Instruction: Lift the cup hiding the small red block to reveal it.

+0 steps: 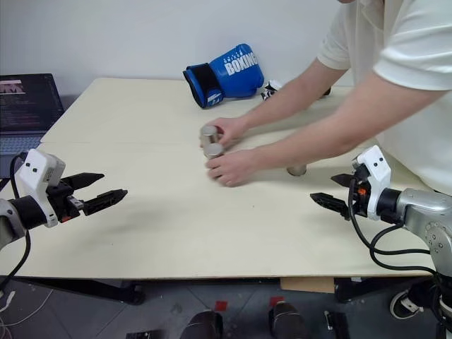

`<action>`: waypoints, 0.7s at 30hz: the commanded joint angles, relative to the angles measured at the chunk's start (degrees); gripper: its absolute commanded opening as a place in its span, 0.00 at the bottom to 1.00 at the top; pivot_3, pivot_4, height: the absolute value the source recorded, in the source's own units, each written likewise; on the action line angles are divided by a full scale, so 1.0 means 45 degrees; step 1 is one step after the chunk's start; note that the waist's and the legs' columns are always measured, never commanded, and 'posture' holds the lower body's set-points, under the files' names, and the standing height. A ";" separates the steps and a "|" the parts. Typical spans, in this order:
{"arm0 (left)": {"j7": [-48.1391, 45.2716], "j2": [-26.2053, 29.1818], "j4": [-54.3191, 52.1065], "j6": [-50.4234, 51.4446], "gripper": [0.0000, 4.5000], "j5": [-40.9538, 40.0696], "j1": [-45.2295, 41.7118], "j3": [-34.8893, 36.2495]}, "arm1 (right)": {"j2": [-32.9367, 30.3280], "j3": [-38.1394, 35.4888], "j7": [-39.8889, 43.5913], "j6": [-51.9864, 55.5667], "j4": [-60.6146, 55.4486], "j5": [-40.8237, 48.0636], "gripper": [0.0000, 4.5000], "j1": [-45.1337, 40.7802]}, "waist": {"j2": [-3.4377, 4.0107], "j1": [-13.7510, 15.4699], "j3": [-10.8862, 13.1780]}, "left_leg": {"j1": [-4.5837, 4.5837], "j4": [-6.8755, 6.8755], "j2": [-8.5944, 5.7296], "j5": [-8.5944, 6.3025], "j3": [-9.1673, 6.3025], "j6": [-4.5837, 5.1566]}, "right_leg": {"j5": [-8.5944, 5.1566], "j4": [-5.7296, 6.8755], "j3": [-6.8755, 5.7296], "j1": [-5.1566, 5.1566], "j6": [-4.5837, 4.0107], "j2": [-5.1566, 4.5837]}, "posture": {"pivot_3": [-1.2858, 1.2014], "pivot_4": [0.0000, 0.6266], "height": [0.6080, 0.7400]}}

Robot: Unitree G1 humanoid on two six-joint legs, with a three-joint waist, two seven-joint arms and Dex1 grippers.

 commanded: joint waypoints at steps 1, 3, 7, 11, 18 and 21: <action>-0.0182 0.0360 -0.0071 -0.0310 0.99 0.0086 -0.0211 0.0105 | -0.0073 -0.0211 -0.0043 -0.0259 -0.0220 0.0060 1.00 -0.0124 | 0.0000 -0.0001 0.0000 | -0.0001 0.0000 0.0000 0.0000 0.0000 0.0000 | 0.0001 0.0000 0.0000 0.0000 0.0001 0.0000 | 0.52 0.24 1.00; -0.0251 0.0351 -0.0024 -0.0356 0.99 0.0128 -0.0242 0.0081 | -0.0035 -0.0200 -0.0072 -0.0249 -0.0240 0.0074 1.00 -0.0118 | 0.0000 0.0000 0.0000 | -0.0001 0.0000 0.0000 0.0000 0.0000 0.0000 | 0.0001 0.0000 0.0000 0.0000 0.0001 0.0000 | 0.52 0.24 1.00; -0.0324 0.0331 -0.0017 -0.0396 0.99 0.0166 -0.0260 0.0061 | 0.0025 -0.0154 -0.0106 -0.0233 -0.0299 0.0111 1.00 -0.0083 | 0.0000 -0.0001 0.0000 | 0.0000 0.0001 0.0000 0.0000 0.0000 0.0000 | 0.0000 0.0002 0.0000 0.0000 0.0001 0.0000 | 0.52 0.24 1.00; -0.0304 0.0230 -0.0285 -0.0310 0.99 0.0087 -0.0047 0.0127 | 0.0065 0.0115 -0.0065 -0.0279 -0.0353 0.0047 1.00 0.0021 | 0.0000 -0.0001 0.0000 | 0.0001 0.0001 0.0000 0.0000 0.0000 0.0000 | 0.0002 0.0005 0.0000 0.0000 0.0003 0.0000 | 0.52 0.24 1.00; -0.0351 -0.0093 -0.1965 0.0332 0.99 -0.0530 0.1266 0.0390 | 0.0918 0.1751 -0.0132 -0.0520 -0.0447 -0.0206 1.00 -0.0505 | -0.0001 -0.0005 0.0000 | 0.0001 0.0000 0.0005 0.0000 0.0001 0.0000 | 0.0003 0.0006 0.0000 -0.0001 0.0005 0.0000 | 0.52 0.24 1.00; -0.0015 -0.0659 -0.3682 0.0076 0.99 -0.0537 0.2044 -0.0160 | 0.2841 0.3182 -0.1168 -0.1368 0.0738 -0.1222 1.00 -0.1728 | -0.0001 -0.0099 -0.0001 | 0.0007 0.0003 0.0012 0.0000 0.0009 0.0000 | 0.0002 0.0011 0.0005 -0.0004 0.0003 0.0001 | 0.52 0.24 1.00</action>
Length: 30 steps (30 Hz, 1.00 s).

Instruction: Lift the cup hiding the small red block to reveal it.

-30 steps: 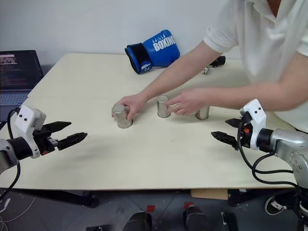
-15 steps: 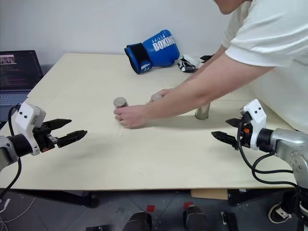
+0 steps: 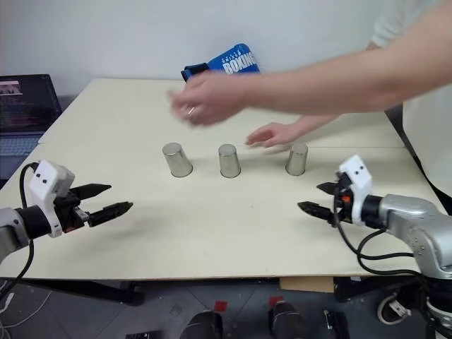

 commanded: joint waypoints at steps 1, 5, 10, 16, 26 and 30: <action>0.0405 -0.0683 -0.2523 -0.0303 0.99 -0.0274 0.0621 -0.0407 | 0.2244 0.1573 -0.1370 -0.1469 0.1352 -0.1422 1.00 -0.1691 | 0.0000 -0.0102 0.0000 | 0.0008 0.0002 0.0000 0.0000 0.0005 0.0000 | 0.0001 0.0006 0.0004 0.0002 0.0000 0.0001 | 0.52 0.24 1.00; 0.1456 -0.1601 -0.3898 -0.0242 0.99 -0.0158 0.0635 -0.0972 | 0.4602 0.2926 -0.2406 -0.3199 0.4217 -0.3229 1.00 -0.3211 | -0.0006 -0.0132 -0.0004 | 0.0008 0.0021 0.0002 0.0003 0.0002 -0.0002 | 0.0005 0.0024 0.0003 0.0003 -0.0001 0.0005 | 0.52 0.24 1.00; 0.2367 -0.2287 -0.4439 0.0098 0.99 -0.0247 0.0560 -0.1378 | 0.7004 0.3538 -0.2855 -0.6198 0.9167 -0.4859 1.00 -0.5302 | -0.0006 -0.0133 -0.0004 | 0.0002 0.0016 -0.0005 0.0003 -0.0006 -0.0002 | 0.0035 0.0022 0.0000 0.0005 0.0046 0.0006 | 0.52 0.24 1.00; 0.2742 -0.2370 -0.4920 0.0437 0.99 -0.0579 0.1034 -0.1162 | 0.8547 0.3070 -0.3061 -0.9354 1.4657 -0.5846 1.00 -0.7766 | -0.0004 -0.0231 -0.0003 | -0.0008 -0.0001 -0.0008 0.0001 -0.0009 -0.0004 | 0.0071 0.0011 -0.0002 0.0001 -0.0017 0.0004 | 0.52 0.24 1.00; 0.2974 -0.2257 -0.4755 0.0617 0.99 -0.0907 0.0688 -0.1027 | 0.9894 0.2524 -0.3027 -1.2147 1.9023 -0.6735 1.00 -0.9651 | 0.0001 -0.0344 0.0000 | -0.0002 0.0005 -0.0010 0.0000 -0.0023 -0.0005 | 0.0071 0.0021 -0.0009 0.0004 -0.0019 0.0007 | 0.52 0.24 1.00; 0.3013 -0.2214 -0.4648 0.0692 0.99 -0.0925 0.0346 -0.1217 | 1.0295 0.2281 -0.3754 -1.2918 1.9921 -0.7148 1.00 -1.0177 | 0.0003 -0.0365 0.0001 | 0.0002 0.0002 -0.0008 0.0000 -0.0036 -0.0005 | 0.0071 0.0030 -0.0016 0.0003 -0.0020 0.0012 | 0.52 0.24 1.00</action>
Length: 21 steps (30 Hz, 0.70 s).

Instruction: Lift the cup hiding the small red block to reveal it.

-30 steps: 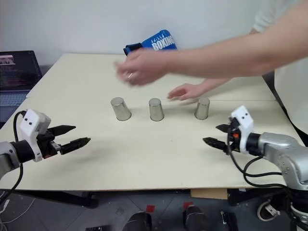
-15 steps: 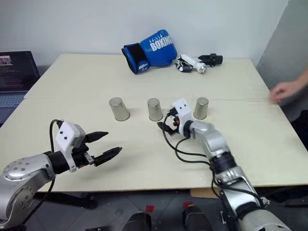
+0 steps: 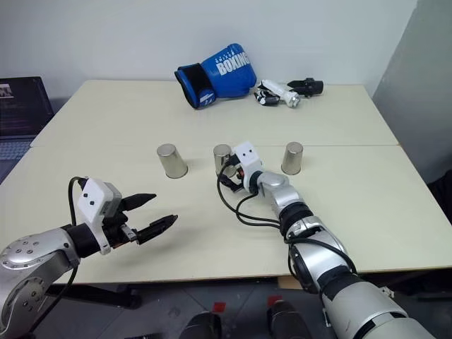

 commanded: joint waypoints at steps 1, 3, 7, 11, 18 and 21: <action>0.0065 0.0178 -0.0140 0.0059 0.99 -0.0142 -0.0375 -0.0089 | 0.0341 -0.0445 -0.0633 -0.0913 0.0512 -0.0331 1.00 -0.0787 | 0.0001 0.0001 0.0001 | -0.0002 -0.0001 0.0000 0.0000 -0.0006 0.0000 | 0.0000 0.0000 -0.0005 0.0000 -0.0001 0.0000 | 0.52 0.24 1.00; 0.0065 0.0187 -0.0091 0.0095 0.99 -0.0137 -0.0519 -0.0148 | 0.0499 -0.0545 -0.0772 -0.1030 0.0765 -0.0434 1.00 -0.0973 | 0.0002 0.0001 0.0001 | -0.0005 -0.0001 -0.0002 0.0000 -0.0006 0.0000 | 0.0000 -0.0002 -0.0005 0.0000 -0.0001 -0.0001 | 0.52 0.24 1.00; 0.0080 0.0154 -0.0063 0.0134 0.99 -0.0091 -0.0644 -0.0237 | 0.0709 -0.0852 -0.1042 -0.1261 0.1110 -0.0613 1.00 -0.1173 | 0.0002 0.0002 0.0001 | -0.0005 -0.0005 -0.0002 0.0000 -0.0010 0.0000 | 0.0000 -0.0005 -0.0008 0.0001 -0.0003 -0.0001 | 0.52 0.24 1.00; 0.0112 0.0140 -0.0102 0.0142 0.99 -0.0080 -0.0644 -0.0272 | 0.0945 -0.1166 -0.1391 -0.1585 0.1326 -0.0652 1.00 -0.1367 | 0.0003 0.0001 0.0002 | -0.0006 -0.0007 -0.0002 0.0000 -0.0012 0.0000 | -0.0001 -0.0005 -0.0009 0.0001 -0.0004 -0.0001 | 0.52 0.24 1.00; 0.0158 0.0196 -0.0062 0.0072 1.00 -0.0042 -0.0647 -0.0240 | 0.1180 -0.1658 -0.1658 -0.2032 0.1552 -0.0705 0.90 -0.1592 | 0.0005 -0.0002 0.0003 | -0.0004 -0.0006 -0.0002 0.0000 -0.0017 0.0000 | -0.0001 -0.0002 -0.0013 0.0001 -0.0005 -0.0001 | 0.52 0.24 1.00; 0.0156 0.0179 -0.0067 0.0019 1.00 -0.0008 -0.0610 -0.0259 | 0.1218 -0.1782 -0.1730 -0.2148 0.1576 -0.0734 0.74 -0.1634 | 0.0005 -0.0002 0.0003 | -0.0005 -0.0006 -0.0003 0.0000 -0.0016 0.0000 | -0.0002 -0.0007 -0.0011 0.0004 -0.0004 -0.0002 | 0.52 0.24 1.00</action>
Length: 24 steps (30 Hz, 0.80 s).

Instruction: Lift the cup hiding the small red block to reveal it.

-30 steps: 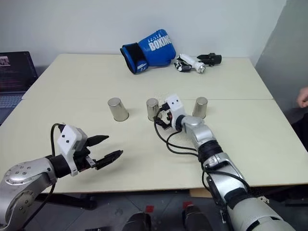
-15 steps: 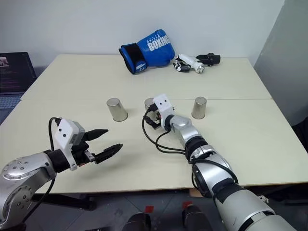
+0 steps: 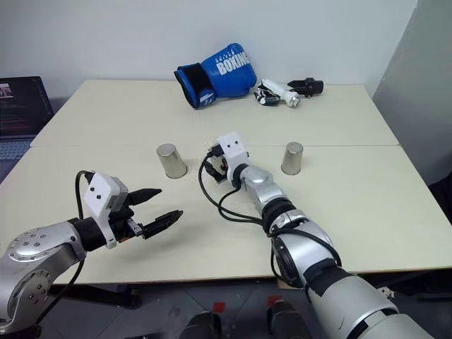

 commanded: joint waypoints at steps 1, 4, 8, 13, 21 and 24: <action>-0.0002 0.0156 -0.0122 -0.0206 1.00 -0.0004 -0.0057 0.0191 | 0.0088 -0.0319 -0.0079 -0.0388 -0.0113 -0.0117 0.70 -0.0433 | 0.0000 -0.0001 0.0000 | 0.0000 0.0000 0.0000 0.0000 0.0000 0.0000 | 0.0000 0.0000 0.0000 0.0000 0.0000 0.0000 | 0.52 0.24 1.00; -0.0019 0.0146 -0.0079 -0.0261 1.00 0.0035 -0.0050 0.0162 | 0.0094 -0.0510 0.0090 -0.0438 -0.0201 0.0034 0.56 -0.0453 | 0.0001 -0.0002 0.0001 | 0.0001 -0.0002 0.0001 0.0000 -0.0002 0.0000 | -0.0001 0.0001 -0.0003 -0.0001 -0.0002 0.0001 | 0.52 0.24 1.00; -0.0020 0.0118 -0.0113 -0.0308 1.00 0.0072 0.0025 0.0149 | -0.0019 -0.1305 0.1021 -0.0213 -0.0851 0.0931 0.56 -0.0582 | 0.0002 -0.0001 0.0002 | -0.0001 -0.0002 0.0000 0.0000 -0.0001 0.0000 | -0.0001 0.0000 -0.0002 0.0000 -0.0002 0.0000 | 0.52 0.24 1.00; -0.0077 0.0120 -0.0206 -0.0320 1.00 0.0057 0.0313 0.0259 | -0.0895 -0.1429 0.0690 0.0218 -0.2235 0.0835 0.56 -0.0525 | 0.0007 0.0009 0.0004 | -0.0002 -0.0002 0.0000 0.0000 -0.0003 0.0000 | -0.0001 0.0000 -0.0003 -0.0001 -0.0002 0.0000 | 0.52 0.24 1.00; -0.0133 0.0181 -0.0022 -0.0389 1.00 0.0098 0.0166 0.0077 | -0.1694 -0.1081 -0.1169 0.1163 -0.1795 -0.0057 0.56 -0.0296 | 0.0004 -0.0047 0.0003 | -0.0001 -0.0005 -0.0001 0.0000 0.0002 0.0001 | -0.0006 -0.0002 0.0001 -0.0003 -0.0010 0.0000 | 0.52 0.24 1.00; -0.0199 0.0210 0.0063 -0.0422 1.00 0.0128 0.0075 0.0006 | -0.1556 -0.1354 -0.1235 0.1319 -0.1443 0.0180 0.56 -0.0142 | 0.0004 -0.0097 0.0003 | 0.0002 -0.0012 0.0001 0.0000 0.0002 0.0001 | -0.0010 0.0006 0.0000 -0.0007 -0.0017 0.0003 | 0.52 0.24 1.00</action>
